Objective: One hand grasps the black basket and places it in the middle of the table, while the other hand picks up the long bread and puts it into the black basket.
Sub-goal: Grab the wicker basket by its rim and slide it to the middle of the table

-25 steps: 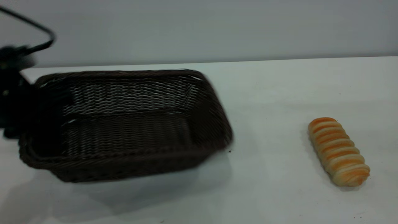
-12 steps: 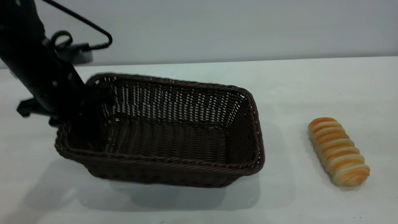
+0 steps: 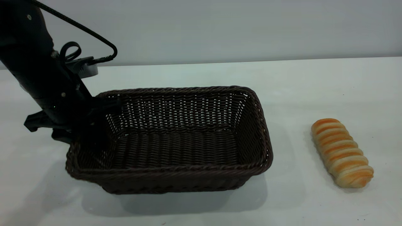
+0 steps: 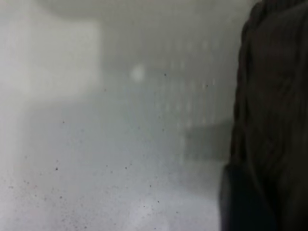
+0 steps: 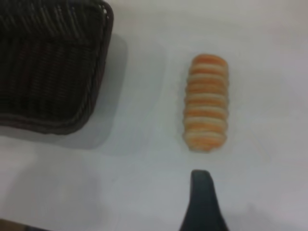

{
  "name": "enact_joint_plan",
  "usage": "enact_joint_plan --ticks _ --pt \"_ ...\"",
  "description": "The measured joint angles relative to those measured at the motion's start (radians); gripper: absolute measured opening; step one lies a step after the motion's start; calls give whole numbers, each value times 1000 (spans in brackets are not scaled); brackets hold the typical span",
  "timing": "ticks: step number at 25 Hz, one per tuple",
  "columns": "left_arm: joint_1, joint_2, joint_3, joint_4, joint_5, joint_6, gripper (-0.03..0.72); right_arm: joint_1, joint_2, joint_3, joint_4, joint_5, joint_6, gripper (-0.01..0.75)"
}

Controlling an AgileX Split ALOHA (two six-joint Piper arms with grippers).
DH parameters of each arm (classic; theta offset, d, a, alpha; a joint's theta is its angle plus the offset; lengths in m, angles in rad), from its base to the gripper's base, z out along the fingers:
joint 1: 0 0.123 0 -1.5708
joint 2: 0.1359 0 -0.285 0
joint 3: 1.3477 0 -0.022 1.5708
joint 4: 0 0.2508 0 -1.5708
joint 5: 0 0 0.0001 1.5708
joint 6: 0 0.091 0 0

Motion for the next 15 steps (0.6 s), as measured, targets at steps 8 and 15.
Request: enact_joint_plan --ticks 8,15 --pt "0 -102 -32 31 145 8 594 0 142 0 174 -70 -176 545" --pt "0 -336 -47 84 214 11 516 0 458 -8 496 -255 -494 545"
